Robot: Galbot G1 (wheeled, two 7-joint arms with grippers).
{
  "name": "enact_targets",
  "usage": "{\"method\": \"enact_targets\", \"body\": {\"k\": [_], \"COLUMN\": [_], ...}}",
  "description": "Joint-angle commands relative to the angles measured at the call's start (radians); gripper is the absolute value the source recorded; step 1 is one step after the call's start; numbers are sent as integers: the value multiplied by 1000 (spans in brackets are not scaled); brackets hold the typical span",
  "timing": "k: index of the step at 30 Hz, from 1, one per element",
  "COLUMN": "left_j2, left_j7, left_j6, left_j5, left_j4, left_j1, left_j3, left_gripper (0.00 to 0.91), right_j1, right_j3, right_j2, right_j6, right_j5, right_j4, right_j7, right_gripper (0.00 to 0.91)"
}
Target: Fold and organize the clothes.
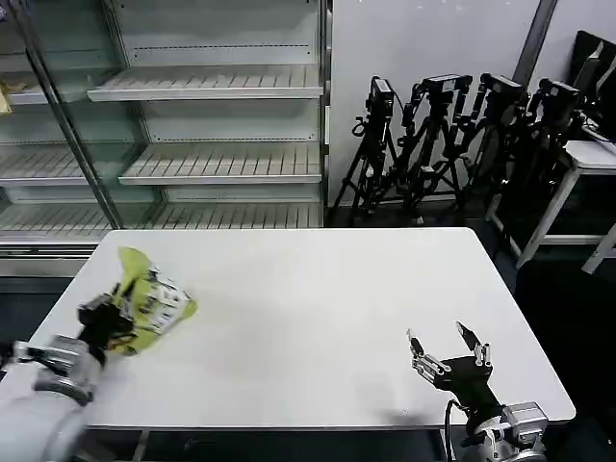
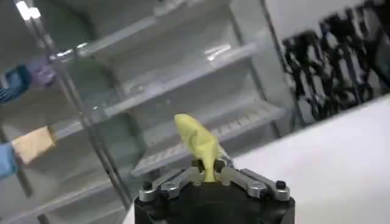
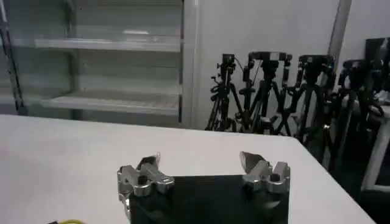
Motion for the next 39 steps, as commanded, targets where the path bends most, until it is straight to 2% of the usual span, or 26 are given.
{"method": "enact_targets", "body": {"k": [1, 5, 10, 15, 18, 23, 29, 31, 32, 36, 39], "left_j2": [-131, -147, -197, -279, -313, -381, -429, -436, -439, -441, -434], "left_j7": [-2, 1, -17, -109, -160, -221, -255, -247, -240, -217, -216], "left_j6": [-72, -40, 21, 155, 202, 210, 195, 161, 148, 63, 47], "left_j5": [386, 379, 310, 118, 13, -66, -162, -183, -194, -250, -315], "left_j4": [33, -32, 3, 37, 61, 139, 164, 164, 163, 157, 137], "left_j1": [-71, -71, -103, -186, -226, -302, -345, -352, -356, -368, -354], "left_j3": [396, 452, 528, 579, 601, 657, 708, 710, 710, 713, 697], "left_gripper": [30, 30, 30, 30, 30, 30, 30, 635, 907, 907, 907], "right_j1": [-17, -32, -43, -50, -57, -58, -56, -56, -56, -55, -52], "right_j3": [15, 23, 21, 19, 24, 27, 29, 31, 33, 35, 36], "right_j2": [-27, -26, -18, -12, -11, -11, -19, -19, -19, -19, -17], "right_j6": [3, 4, 5, 4, 5, 5, 3, 2, 3, 4, 4], "right_j5": [-5, -9, -19, -24, -25, -23, -19, -16, -12, -12, -11], "right_j4": [20, 30, 35, 41, 42, 48, 53, 54, 55, 51, 53], "right_j7": [2, 1, 1, 1, -1, 0, 2, 2, 4, 5, 5], "right_gripper": [907, 907, 907, 907, 907, 907, 907, 907, 907, 907, 907]}}
